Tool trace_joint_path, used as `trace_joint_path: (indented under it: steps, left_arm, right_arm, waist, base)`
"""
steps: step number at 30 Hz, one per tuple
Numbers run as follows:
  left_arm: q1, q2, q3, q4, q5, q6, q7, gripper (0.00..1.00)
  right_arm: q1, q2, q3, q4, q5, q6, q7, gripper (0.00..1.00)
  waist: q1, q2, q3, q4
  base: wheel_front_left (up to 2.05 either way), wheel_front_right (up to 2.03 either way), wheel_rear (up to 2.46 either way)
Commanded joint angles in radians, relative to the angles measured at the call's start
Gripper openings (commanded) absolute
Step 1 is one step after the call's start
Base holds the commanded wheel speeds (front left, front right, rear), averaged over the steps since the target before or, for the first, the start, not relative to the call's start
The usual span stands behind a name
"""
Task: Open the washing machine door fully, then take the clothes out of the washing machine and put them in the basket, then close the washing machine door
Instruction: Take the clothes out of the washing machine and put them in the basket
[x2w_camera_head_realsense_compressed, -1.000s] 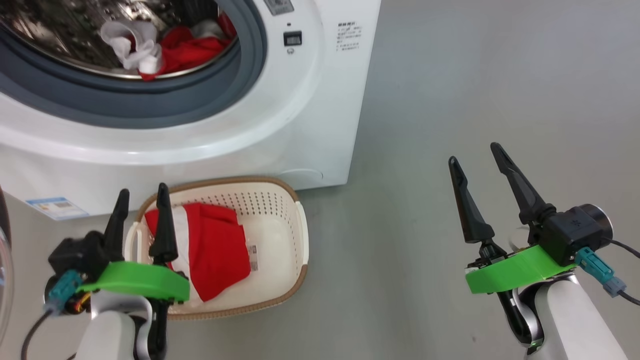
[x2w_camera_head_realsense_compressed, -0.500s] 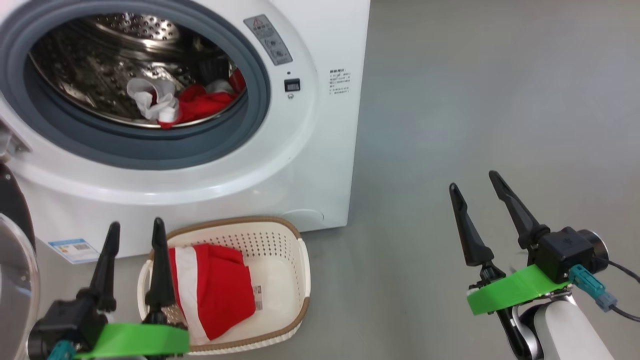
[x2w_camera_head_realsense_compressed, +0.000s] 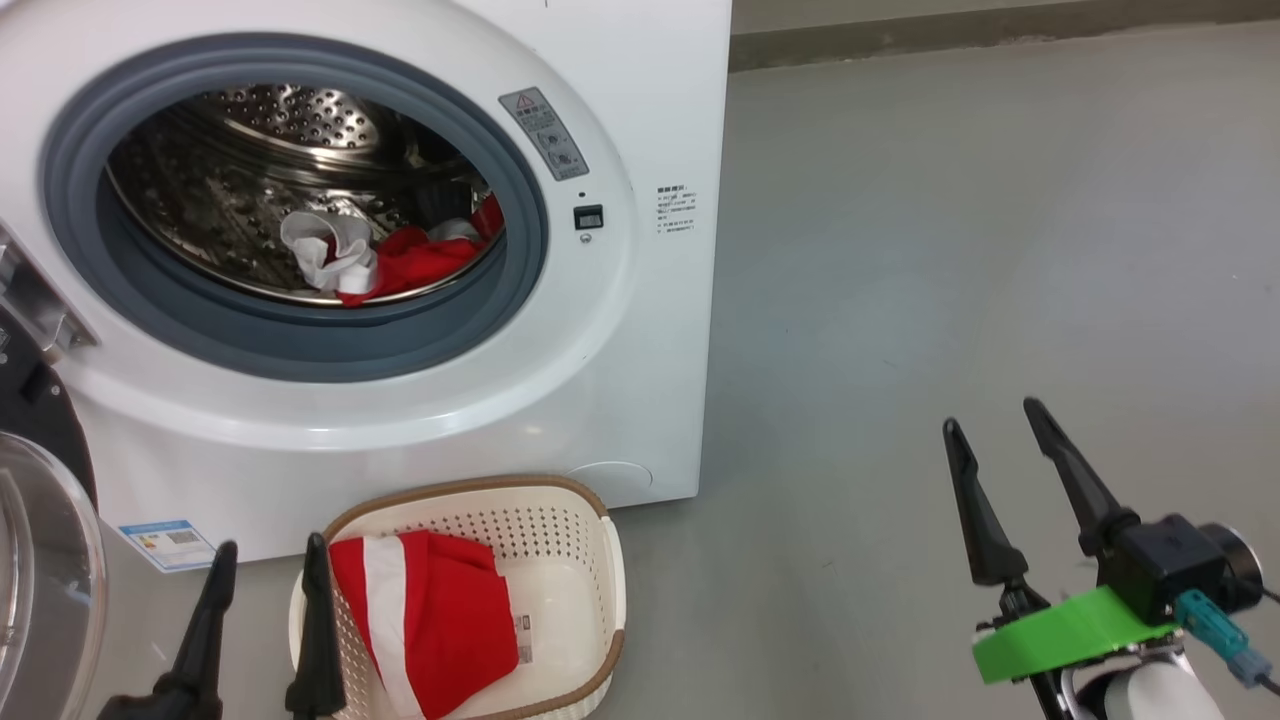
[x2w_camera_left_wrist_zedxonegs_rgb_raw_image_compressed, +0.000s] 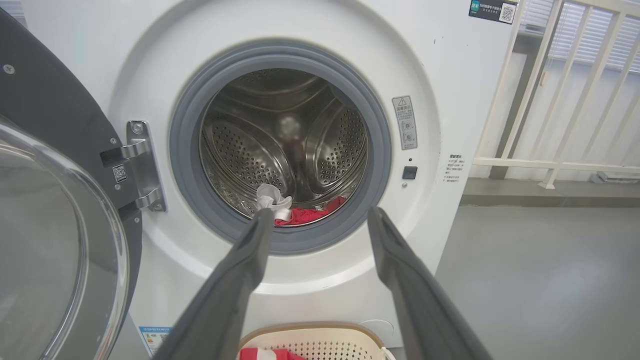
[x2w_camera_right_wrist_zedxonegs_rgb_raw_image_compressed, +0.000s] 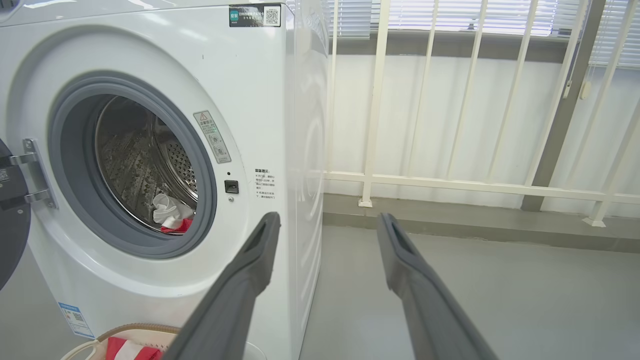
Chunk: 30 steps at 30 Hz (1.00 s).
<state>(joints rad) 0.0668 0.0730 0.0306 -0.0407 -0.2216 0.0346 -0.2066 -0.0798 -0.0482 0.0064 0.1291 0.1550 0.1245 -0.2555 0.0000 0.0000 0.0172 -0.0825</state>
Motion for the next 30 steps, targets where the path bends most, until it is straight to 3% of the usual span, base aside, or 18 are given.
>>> trace_joint_path:
  steps: [1, 20, 30]
  left_arm:
    - [-0.003, 0.015, 0.034, -0.033, 0.011, 0.012, 0.005, 1.00]
    - [0.030, 0.015, 0.016, -0.019, 0.002, 0.029, 0.016, 1.00]
    - [0.007, 0.016, -0.015, -0.024, 0.004, 0.024, 0.025, 1.00]
  right_arm:
    - [0.005, -0.002, 0.013, -0.032, -0.011, 0.006, -0.006, 1.00]
    - [0.061, -0.002, 0.010, -0.067, -0.024, 0.006, -0.006, 1.00]
    - [0.054, -0.002, 0.021, -0.098, -0.030, 0.006, -0.006, 1.00]
  waist:
    - [0.0000, 0.0000, -0.007, 0.001]
    - [0.0000, 0.0000, -0.009, 0.004]
    - [0.0000, 0.0000, 0.040, 0.020]
  base:
    - [0.00, 0.00, 0.00]
    - [0.00, 0.00, 0.00]
    - [0.00, 0.00, 0.00]
